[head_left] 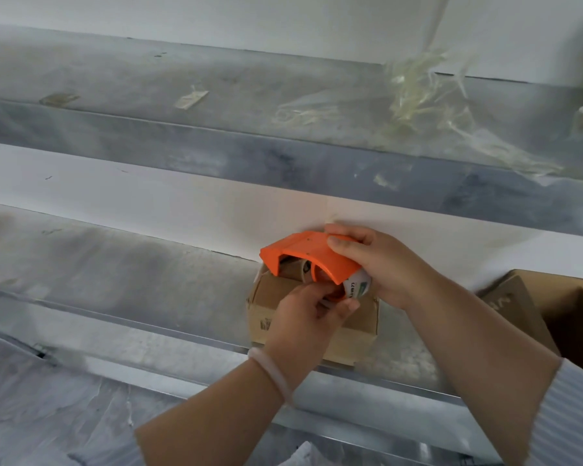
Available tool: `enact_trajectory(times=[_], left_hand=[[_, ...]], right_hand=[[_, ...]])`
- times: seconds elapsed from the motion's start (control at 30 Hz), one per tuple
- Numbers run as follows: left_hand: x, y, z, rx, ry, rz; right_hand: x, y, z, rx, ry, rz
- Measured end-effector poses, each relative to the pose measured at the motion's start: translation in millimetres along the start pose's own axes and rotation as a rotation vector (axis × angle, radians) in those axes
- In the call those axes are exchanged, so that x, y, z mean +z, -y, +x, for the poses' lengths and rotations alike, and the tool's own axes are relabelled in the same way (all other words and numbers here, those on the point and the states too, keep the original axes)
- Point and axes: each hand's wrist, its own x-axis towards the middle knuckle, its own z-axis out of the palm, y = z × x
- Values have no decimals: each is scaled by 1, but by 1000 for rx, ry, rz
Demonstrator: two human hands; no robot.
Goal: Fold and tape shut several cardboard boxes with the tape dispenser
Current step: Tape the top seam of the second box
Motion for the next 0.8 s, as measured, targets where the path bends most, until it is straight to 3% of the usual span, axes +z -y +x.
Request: enact_trajectory(times=[0.43,0.5,0.57,0.7,0.8], left_hand=[[-8,3,-1,47,31,-4],[-16,10,-8,123,-37,1],[-27,16,-17,140,-206,-58],[-57,21,-7,-196,-521,-171],[-75,32,28,-454,-381,-297]], right_hand=[[-6,-4,-6,-6,103,-33],[-7,-3,-6,8,125,-7],[-9,-2,-5,27,142,7],[-12,-3,-4,21,173,-23],[-14,-3,-2,10,197,-42]])
